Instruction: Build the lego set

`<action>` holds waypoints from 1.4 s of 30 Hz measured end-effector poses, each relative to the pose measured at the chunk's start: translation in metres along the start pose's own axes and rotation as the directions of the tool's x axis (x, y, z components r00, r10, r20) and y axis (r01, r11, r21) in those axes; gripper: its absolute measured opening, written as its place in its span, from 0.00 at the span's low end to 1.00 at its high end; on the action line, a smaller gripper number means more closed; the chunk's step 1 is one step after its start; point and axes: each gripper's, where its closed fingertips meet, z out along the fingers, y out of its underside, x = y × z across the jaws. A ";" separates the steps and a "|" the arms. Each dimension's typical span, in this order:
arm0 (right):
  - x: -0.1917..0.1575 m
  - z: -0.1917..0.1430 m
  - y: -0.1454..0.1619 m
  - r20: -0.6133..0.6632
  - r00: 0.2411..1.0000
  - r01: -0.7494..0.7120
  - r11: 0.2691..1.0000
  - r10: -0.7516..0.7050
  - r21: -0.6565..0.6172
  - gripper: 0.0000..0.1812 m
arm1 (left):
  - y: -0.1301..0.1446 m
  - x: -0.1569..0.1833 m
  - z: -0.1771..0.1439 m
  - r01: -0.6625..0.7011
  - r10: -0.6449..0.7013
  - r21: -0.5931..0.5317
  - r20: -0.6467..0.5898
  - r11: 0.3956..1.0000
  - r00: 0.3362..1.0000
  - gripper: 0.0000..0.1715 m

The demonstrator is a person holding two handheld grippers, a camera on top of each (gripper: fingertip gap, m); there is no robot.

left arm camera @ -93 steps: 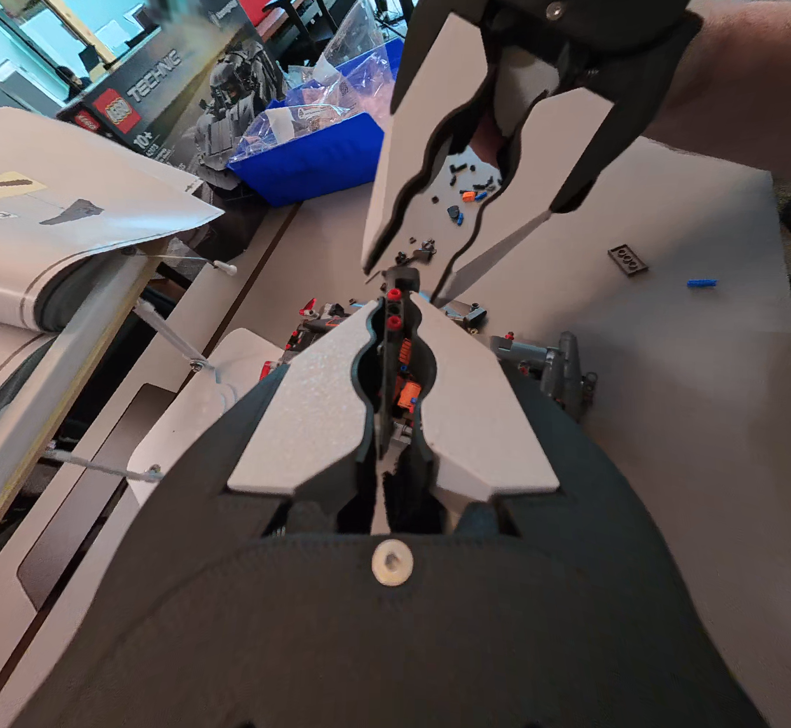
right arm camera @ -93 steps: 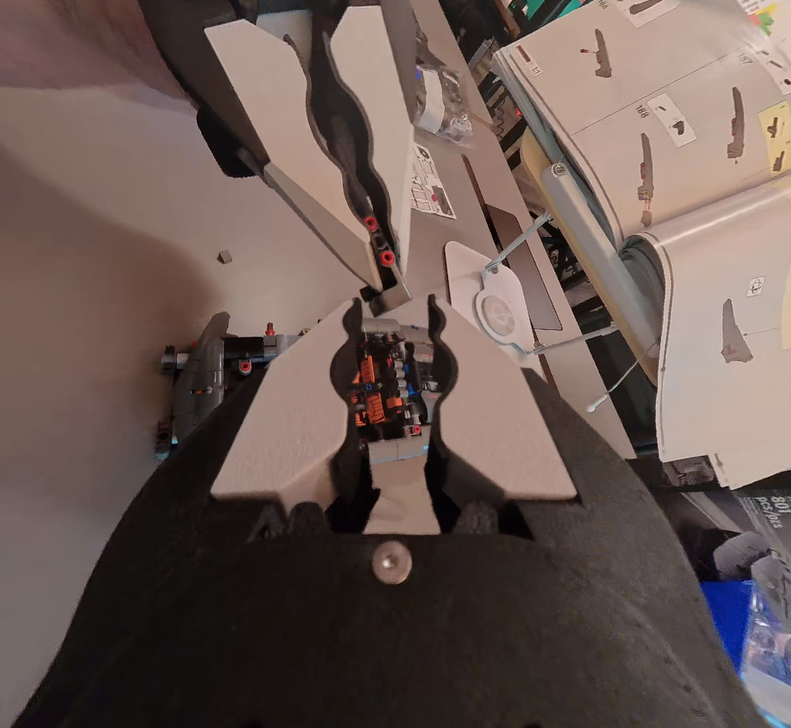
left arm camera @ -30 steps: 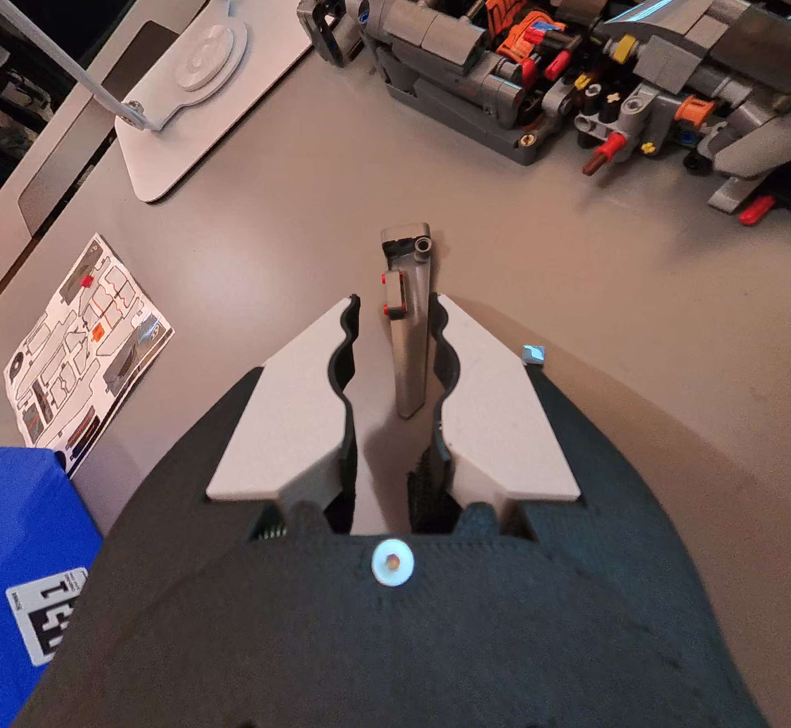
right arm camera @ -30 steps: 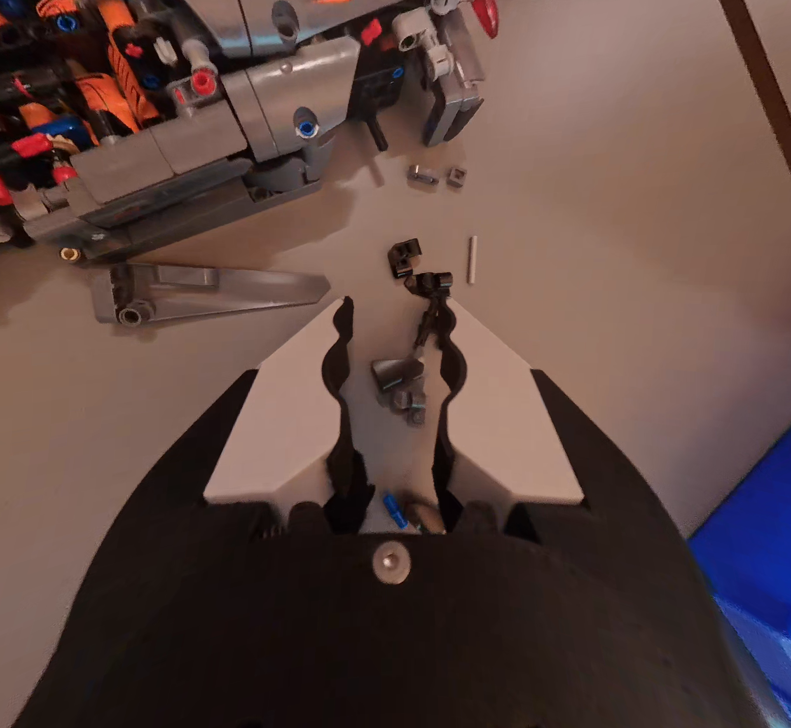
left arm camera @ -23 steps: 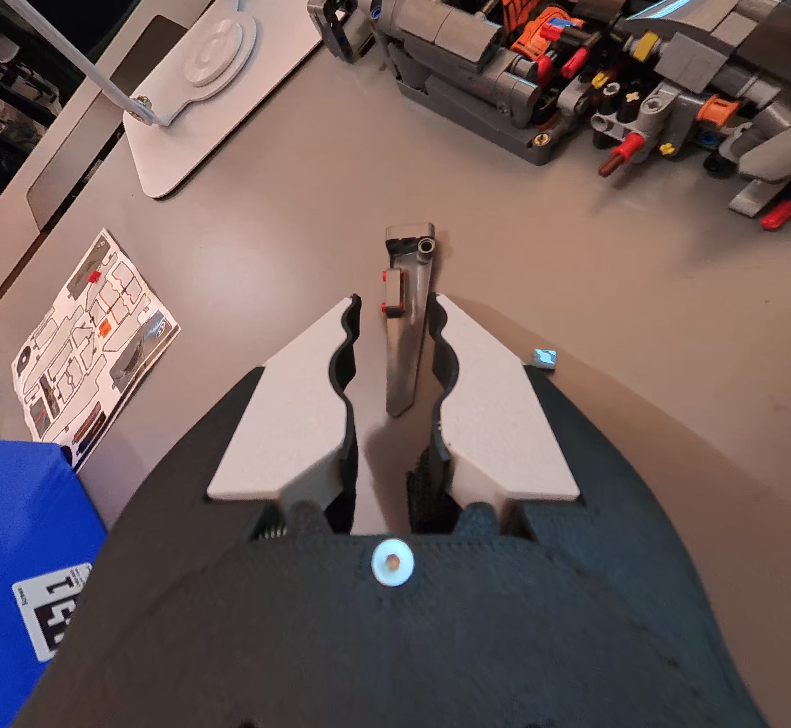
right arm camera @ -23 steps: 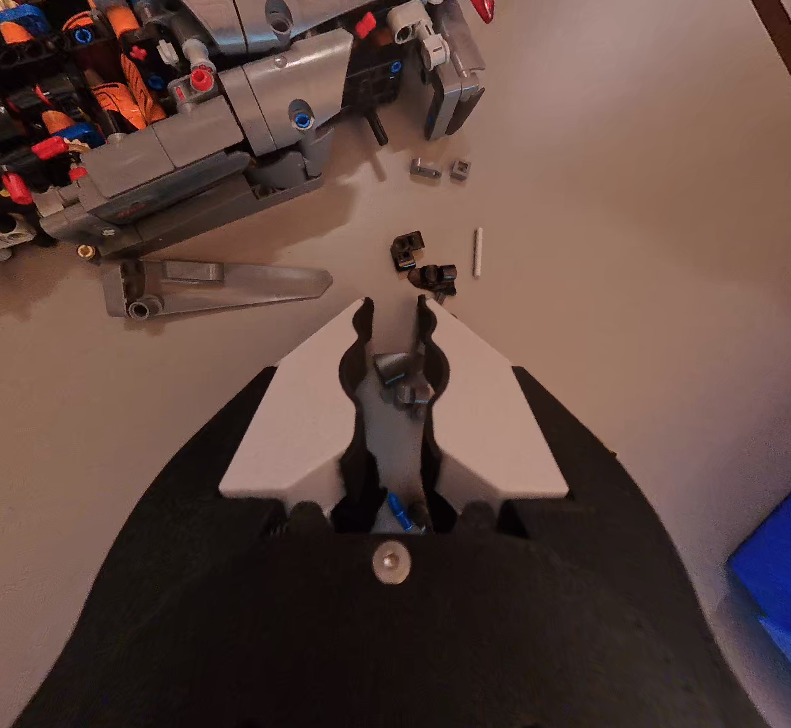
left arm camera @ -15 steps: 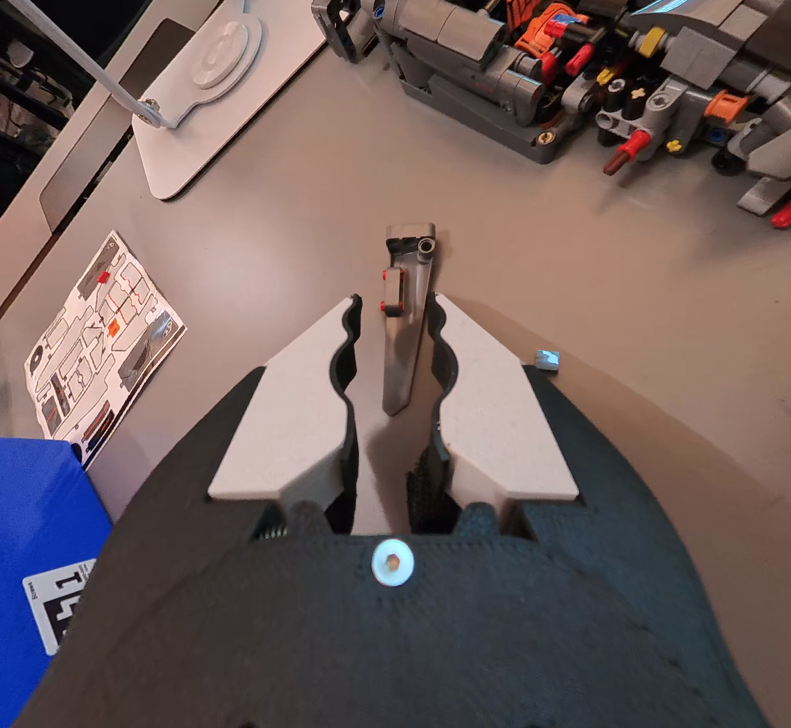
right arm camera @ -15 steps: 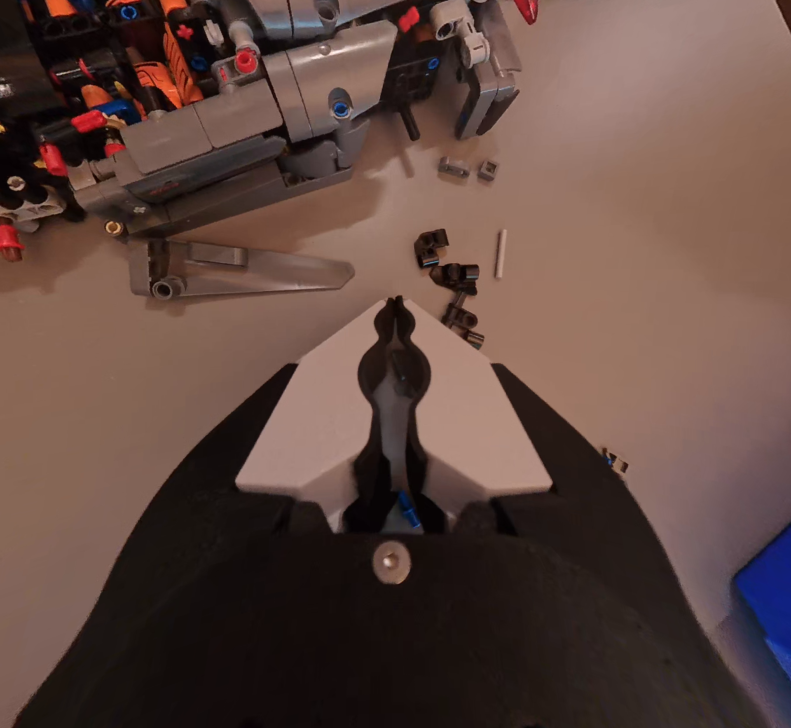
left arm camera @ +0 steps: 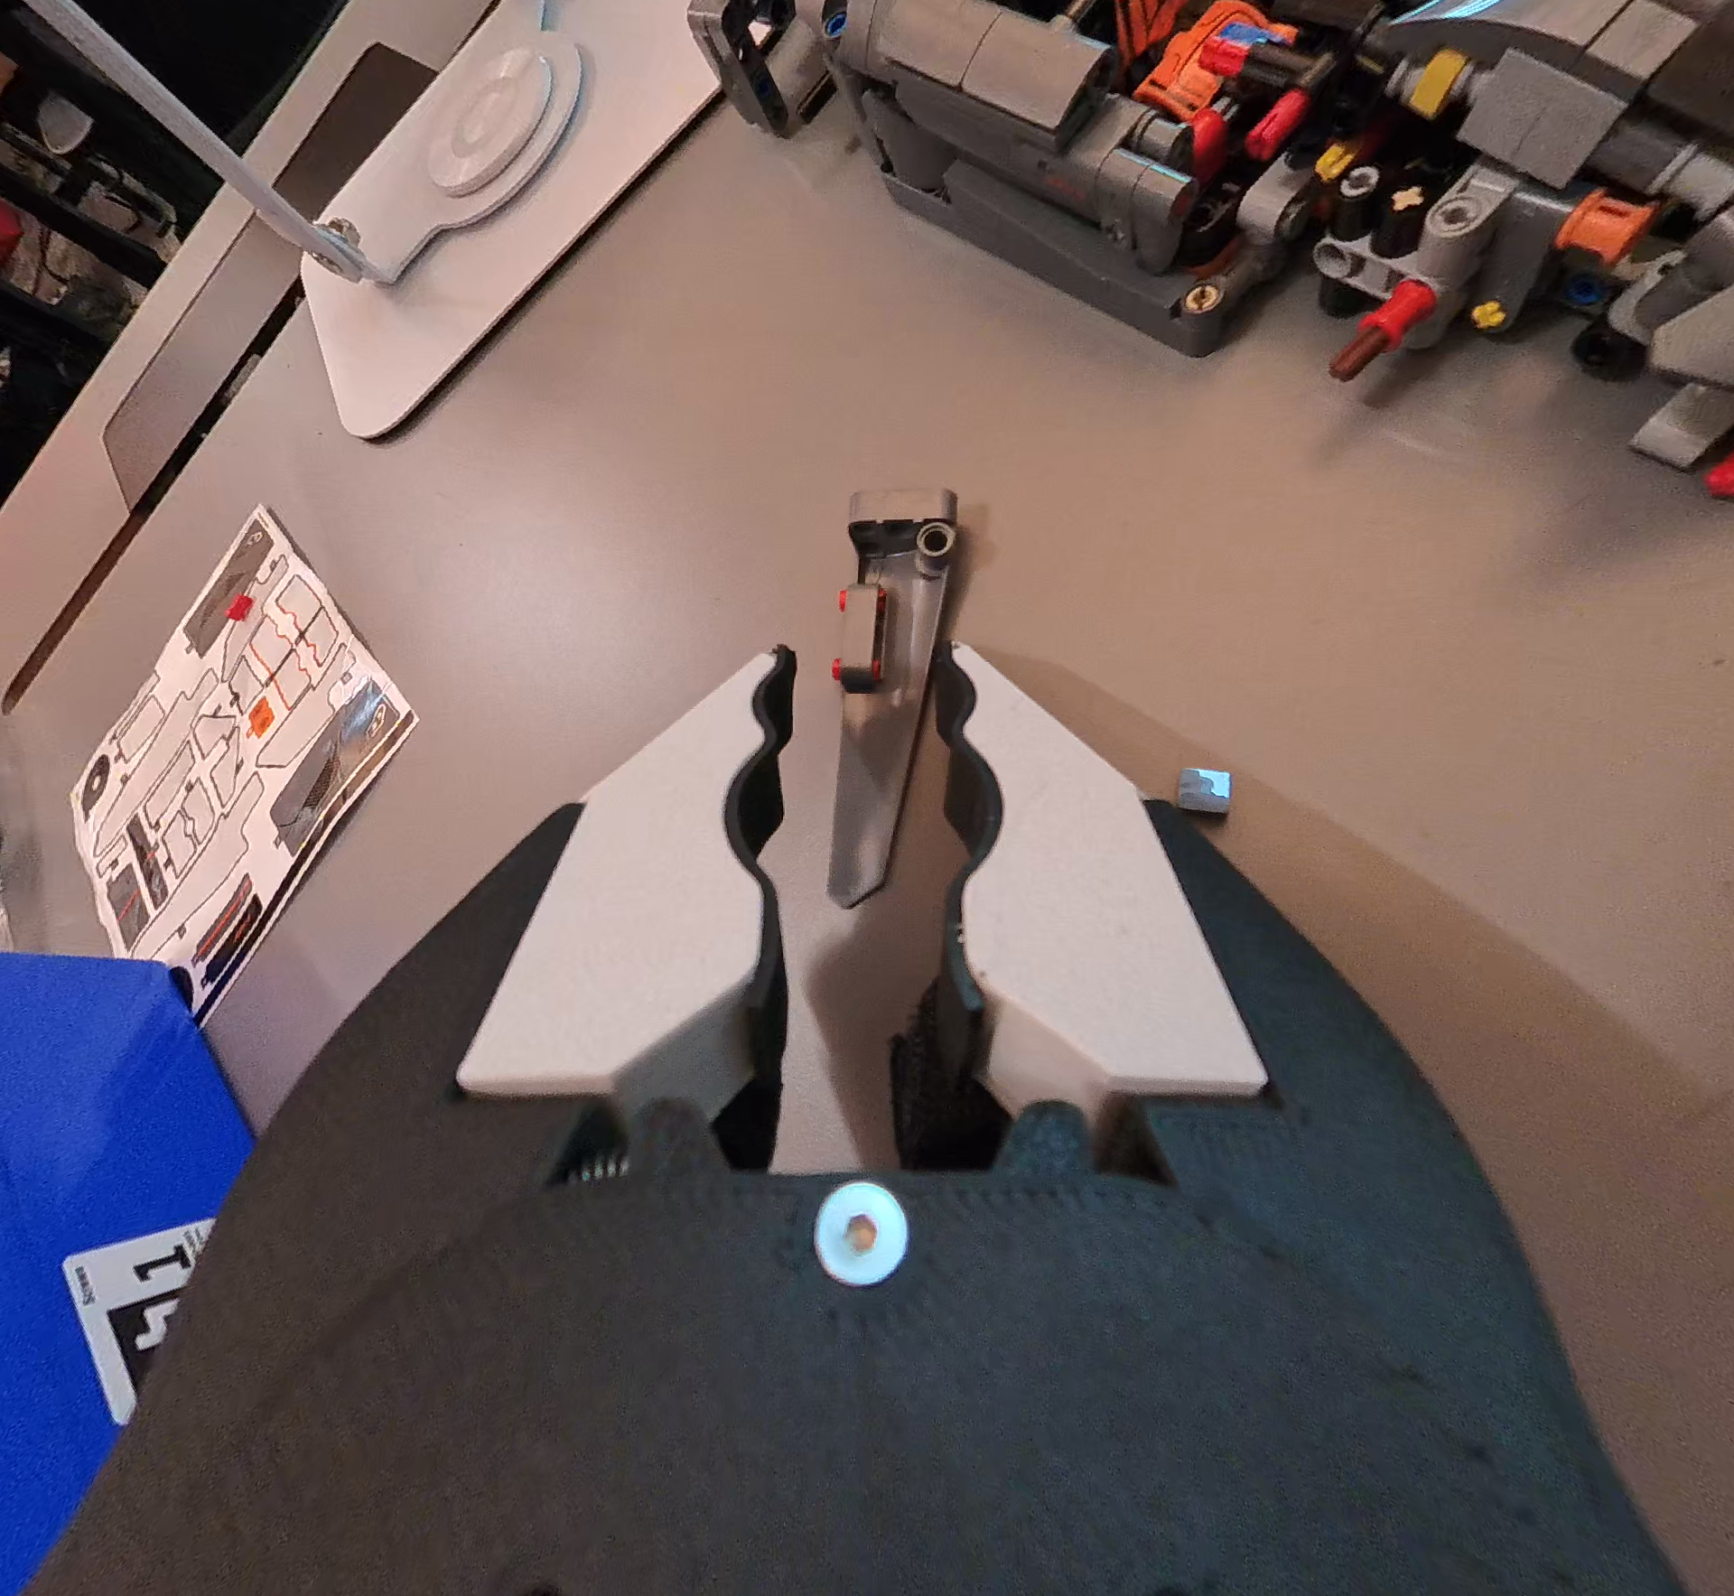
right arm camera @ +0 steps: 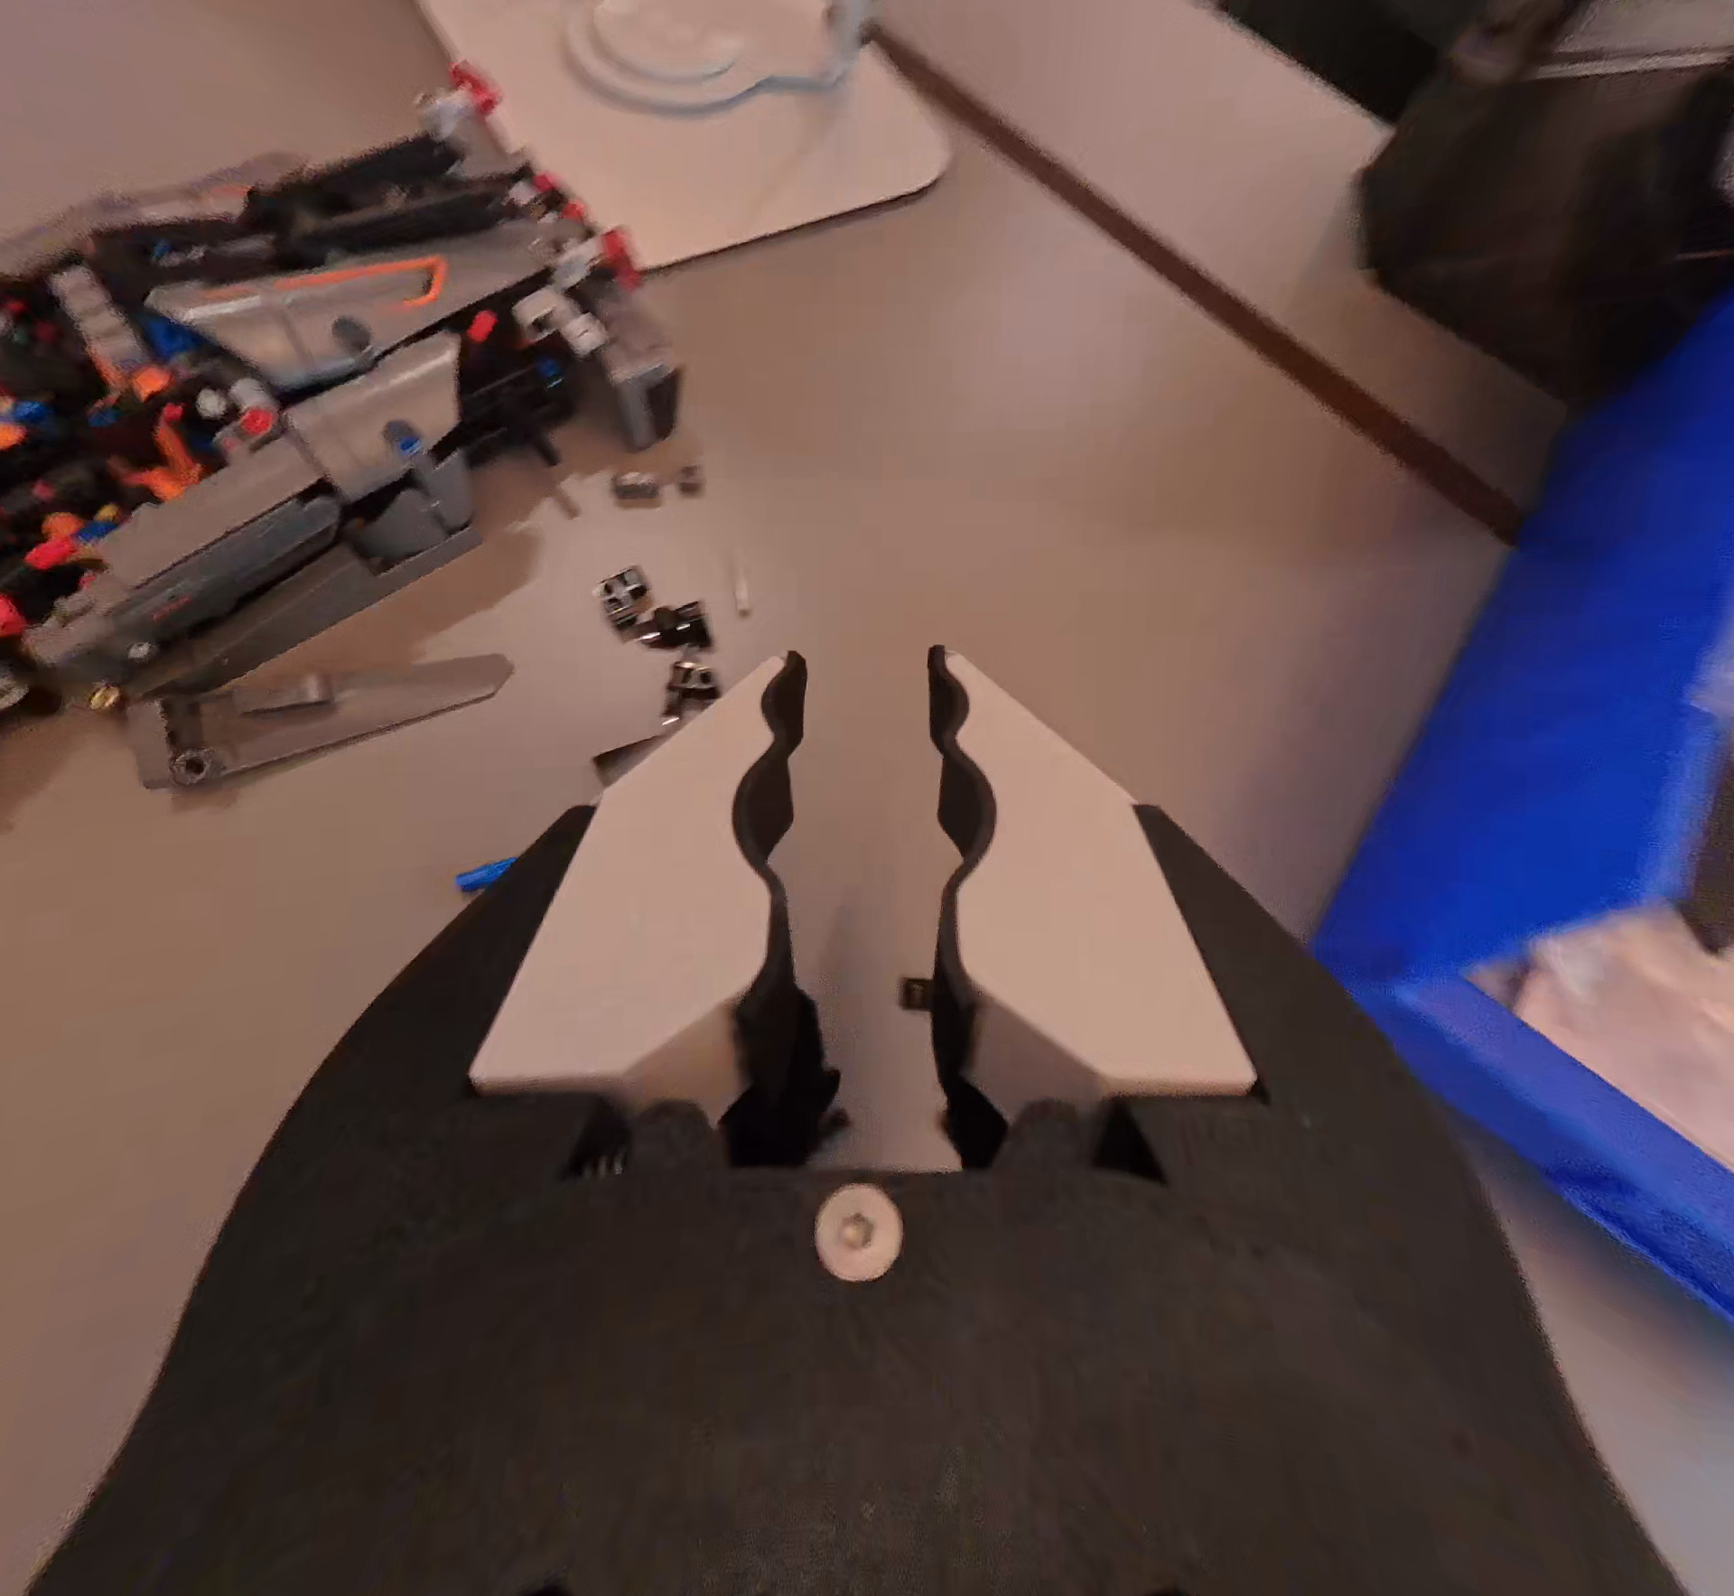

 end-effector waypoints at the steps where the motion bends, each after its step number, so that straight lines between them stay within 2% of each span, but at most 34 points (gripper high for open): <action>1: 0.012 -0.009 -0.003 -0.036 0.999 -0.030 0.999 0.031 0.037 0.14 | 0.000 0.000 0.000 0.001 -0.001 -0.001 0.001 1.000 1.000 0.17; 5: 0.041 -0.036 -0.004 -0.063 0.989 -0.128 0.986 0.135 0.110 0.15 | 0.000 -0.001 0.000 0.001 -0.001 -0.001 0.002 1.000 1.000 0.16; 9: 0.040 -0.042 -0.003 -0.008 0.988 -0.155 0.980 0.157 0.128 0.15 | 0.000 -0.001 0.001 0.002 -0.002 -0.003 0.003 1.000 1.000 0.16; 14: 0.022 -0.023 0.006 0.012 0.997 -0.073 0.997 0.072 0.033 0.15 | 0.001 -0.002 0.001 0.001 -0.001 -0.005 0.010 1.000 1.000 0.16; 17: 0.006 -0.013 0.002 0.056 0.998 -0.045 0.998 0.043 0.034 0.14 | 0.001 -0.002 0.001 0.001 -0.001 -0.005 0.009 1.000 1.000 0.16; 20: -0.029 0.007 -0.006 0.165 0.986 -0.008 1.000 0.008 -0.001 0.14 | 0.001 -0.002 0.001 0.000 0.000 -0.004 0.008 1.000 1.000 0.16; 24: -0.074 0.045 -0.013 0.239 0.964 0.143 0.985 -0.117 -0.093 0.14 | 0.001 -0.002 0.001 0.002 -0.002 -0.004 0.008 1.000 1.000 0.16; 26: -0.076 0.064 -0.010 0.224 0.965 0.177 0.972 -0.139 -0.156 0.15 | 0.000 -0.002 0.000 0.003 -0.003 0.001 0.008 1.000 1.000 0.16; 31: -0.078 0.090 -0.012 0.261 0.965 0.084 0.978 -0.032 -0.191 0.13 | -0.001 -0.002 -0.001 0.006 -0.006 0.014 0.003 1.000 1.000 0.17; 37: -0.076 0.103 -0.005 0.246 0.969 0.075 0.973 -0.020 -0.217 0.13 | -0.001 -0.002 -0.001 0.005 -0.005 0.011 -0.004 1.000 1.000 0.17; 42: -0.074 0.107 -0.008 0.245 0.969 0.078 0.973 -0.023 -0.216 0.08 | -0.001 -0.002 -0.001 0.014 -0.014 0.016 -0.005 1.000 1.000 0.18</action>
